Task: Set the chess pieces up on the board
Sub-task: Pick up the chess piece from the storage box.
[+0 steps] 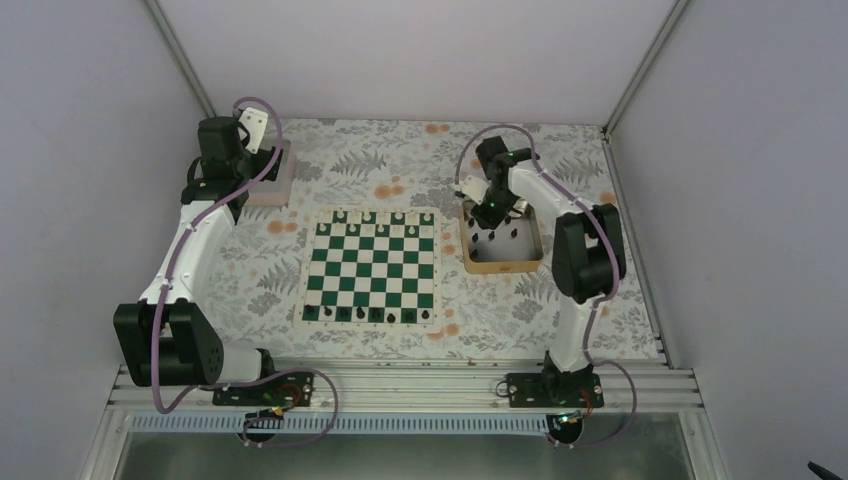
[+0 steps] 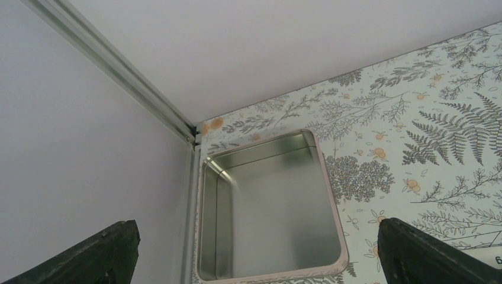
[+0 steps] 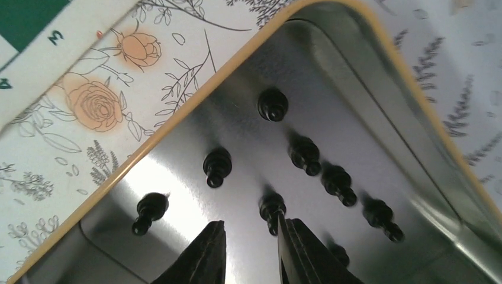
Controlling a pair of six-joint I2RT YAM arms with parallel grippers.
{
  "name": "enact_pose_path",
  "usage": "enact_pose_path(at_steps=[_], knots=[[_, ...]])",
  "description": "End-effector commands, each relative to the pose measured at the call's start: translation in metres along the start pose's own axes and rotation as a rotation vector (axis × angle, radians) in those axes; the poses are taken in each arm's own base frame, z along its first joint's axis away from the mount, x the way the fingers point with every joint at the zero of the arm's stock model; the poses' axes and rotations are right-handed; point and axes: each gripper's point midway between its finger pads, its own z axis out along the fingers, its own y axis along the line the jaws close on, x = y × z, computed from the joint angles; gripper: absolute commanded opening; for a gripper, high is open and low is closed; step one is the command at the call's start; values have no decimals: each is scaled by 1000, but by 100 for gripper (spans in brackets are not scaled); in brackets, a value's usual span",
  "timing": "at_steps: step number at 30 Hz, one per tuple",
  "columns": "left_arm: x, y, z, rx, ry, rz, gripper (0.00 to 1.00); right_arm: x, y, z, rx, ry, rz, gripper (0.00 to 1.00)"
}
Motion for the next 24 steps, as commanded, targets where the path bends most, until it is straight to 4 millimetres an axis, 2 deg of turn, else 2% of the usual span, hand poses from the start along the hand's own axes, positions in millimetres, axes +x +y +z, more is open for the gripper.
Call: enact_pose_path(at_steps=[1, 6, 20, 24], knots=[[-2, 2, -3, 1, -22, -16, 100, -6, -1, 18, -16, 20, -17, 24], [-1, 2, -3, 2, -17, -15, 100, -5, 3, 30, -49, 34, -22, 24], [-1, 1, -3, 6, -18, -16, 100, -7, 15, 28, -93, 13, -35, 24], [0, 1, -3, 5, -17, -16, 100, -6, 23, 37, -108, 35, -50, 24]])
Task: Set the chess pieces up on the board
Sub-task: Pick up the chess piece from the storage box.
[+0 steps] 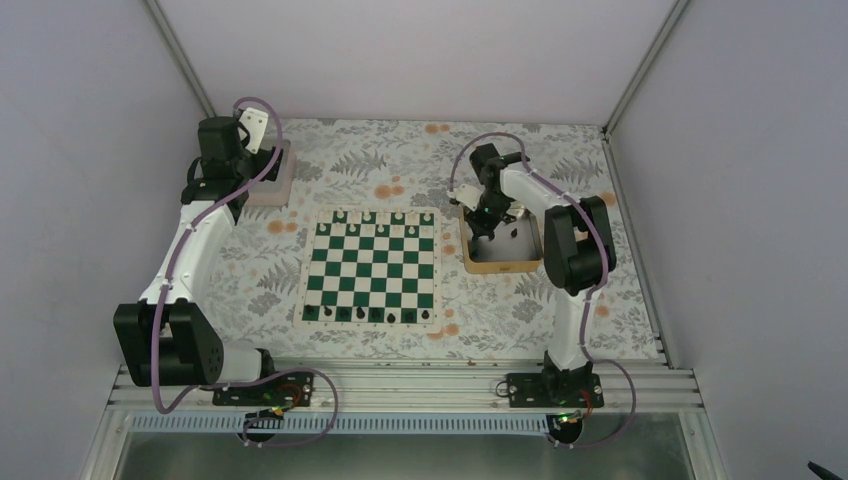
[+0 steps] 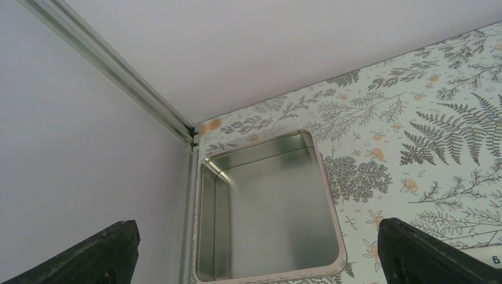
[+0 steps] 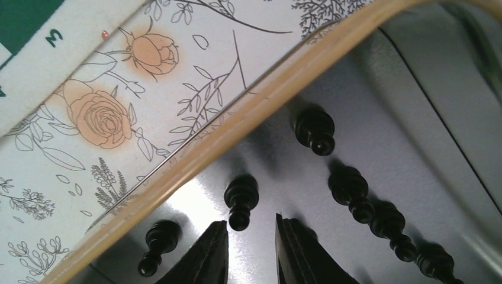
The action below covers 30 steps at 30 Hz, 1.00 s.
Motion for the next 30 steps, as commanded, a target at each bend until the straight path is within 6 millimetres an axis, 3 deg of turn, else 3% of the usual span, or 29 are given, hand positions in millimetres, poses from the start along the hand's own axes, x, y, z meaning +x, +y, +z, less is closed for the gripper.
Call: enact_pose_path(at_steps=[1, 23, 27, 30], knots=[[0, 2, -2, -2, -13, -14, 100, -8, 9, 5, -17, -10, -41, 23], [-2, 4, -4, -1, -22, -16, 100, -5, 5, 11, 14, 14, -35, 9], [-2, 5, -5, -4, -23, -16, 100, -7, 2, -7, 42, -1, -29, 7], [-2, 6, -5, -8, -24, -15, 100, -14, 2, -34, 84, -26, -36, 6]])
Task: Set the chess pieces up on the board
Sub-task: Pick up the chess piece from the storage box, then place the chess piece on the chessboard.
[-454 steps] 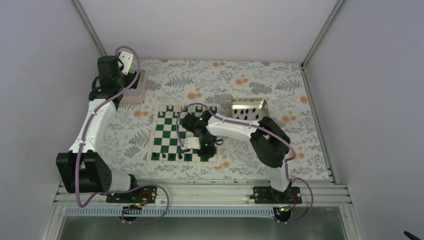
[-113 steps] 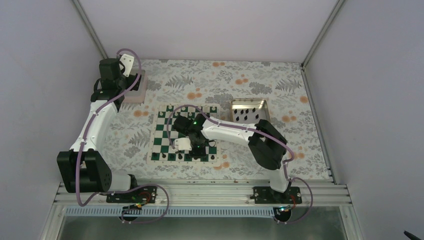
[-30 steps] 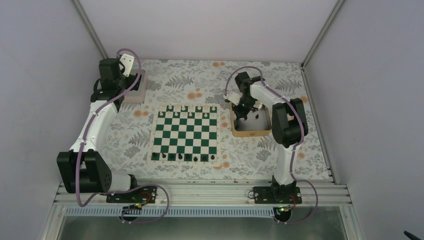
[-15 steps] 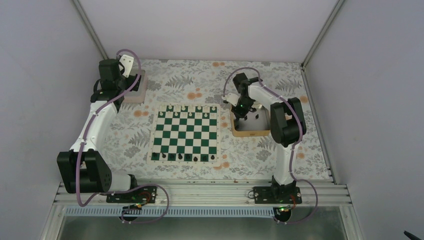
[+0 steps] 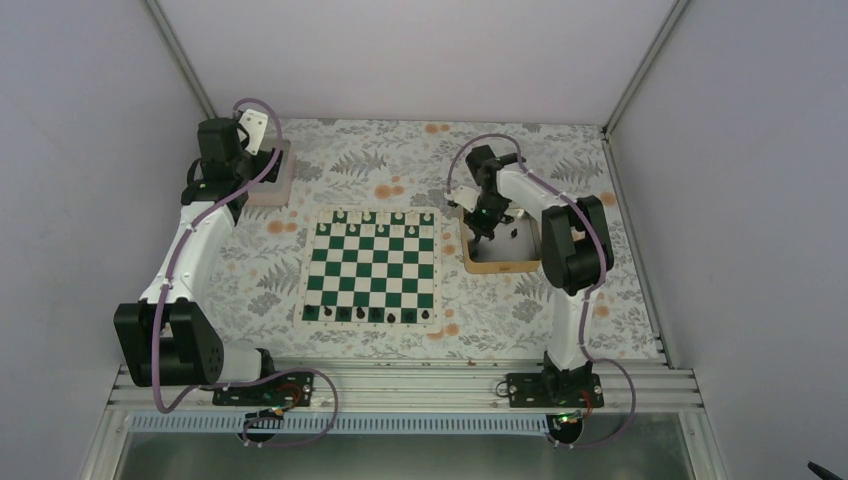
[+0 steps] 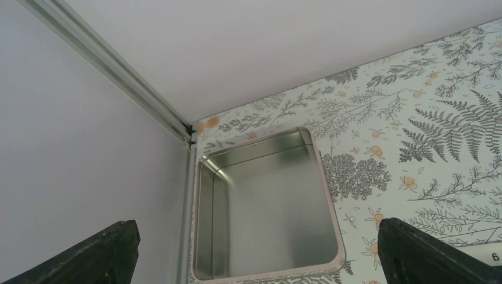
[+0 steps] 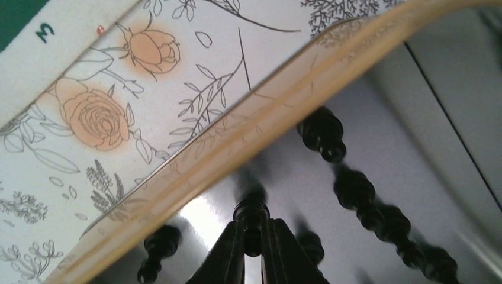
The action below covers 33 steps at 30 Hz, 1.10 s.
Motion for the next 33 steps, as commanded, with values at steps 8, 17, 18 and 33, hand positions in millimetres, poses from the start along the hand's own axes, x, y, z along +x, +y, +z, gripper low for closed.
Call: enact_pose_path(at_steps=[8, 17, 18, 33], knots=[[-9, 13, -6, -39, -32, -18, 100, -50, 41, -104, 165, -108, -146, 6], [11, 29, 2, -88, 10, -36, 100, -117, 136, -100, 80, -183, -384, 5], [12, 33, 2, -91, 12, -42, 100, -130, 148, -100, 66, -203, -415, 5], [15, 55, -9, -95, 2, -74, 100, -197, 293, -35, -43, -224, -760, 5]])
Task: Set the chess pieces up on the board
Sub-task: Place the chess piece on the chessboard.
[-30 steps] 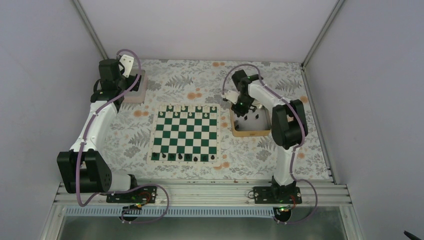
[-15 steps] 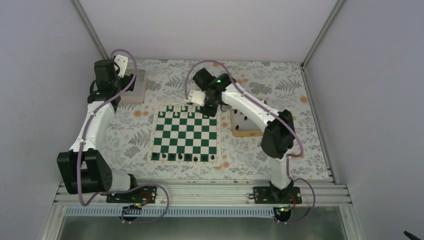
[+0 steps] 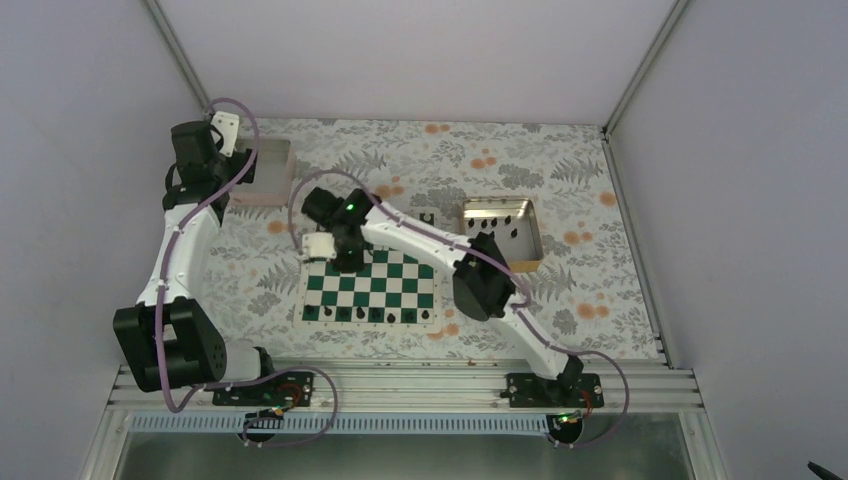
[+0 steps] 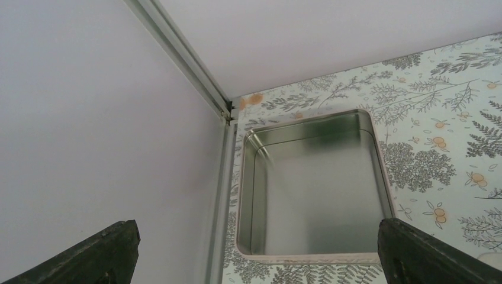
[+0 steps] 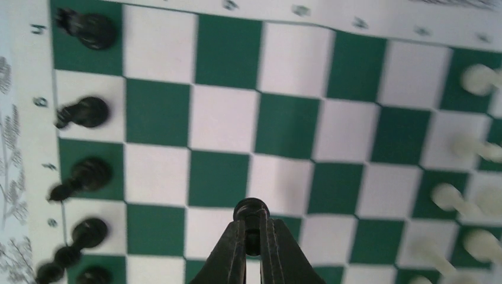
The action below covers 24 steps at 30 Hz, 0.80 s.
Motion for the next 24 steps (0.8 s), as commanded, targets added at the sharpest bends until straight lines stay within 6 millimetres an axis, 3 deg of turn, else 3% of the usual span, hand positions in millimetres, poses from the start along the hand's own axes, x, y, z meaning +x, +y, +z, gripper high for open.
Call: enact_pose_path(at_steps=[1, 5, 10, 24], knots=[[-8, 7, -10, 7, -37, -20, 100, -28, 21, 6, -20, -45, -75, 5], [-6, 6, -9, 13, -32, -22, 100, -43, 35, 17, -25, -66, -108, 5], [-5, 6, -11, 15, -36, -23, 100, -61, 38, 20, -12, -115, -118, 4], [-4, 2, -11, 43, -43, -29, 100, -84, 67, 39, -64, -168, -162, 4]])
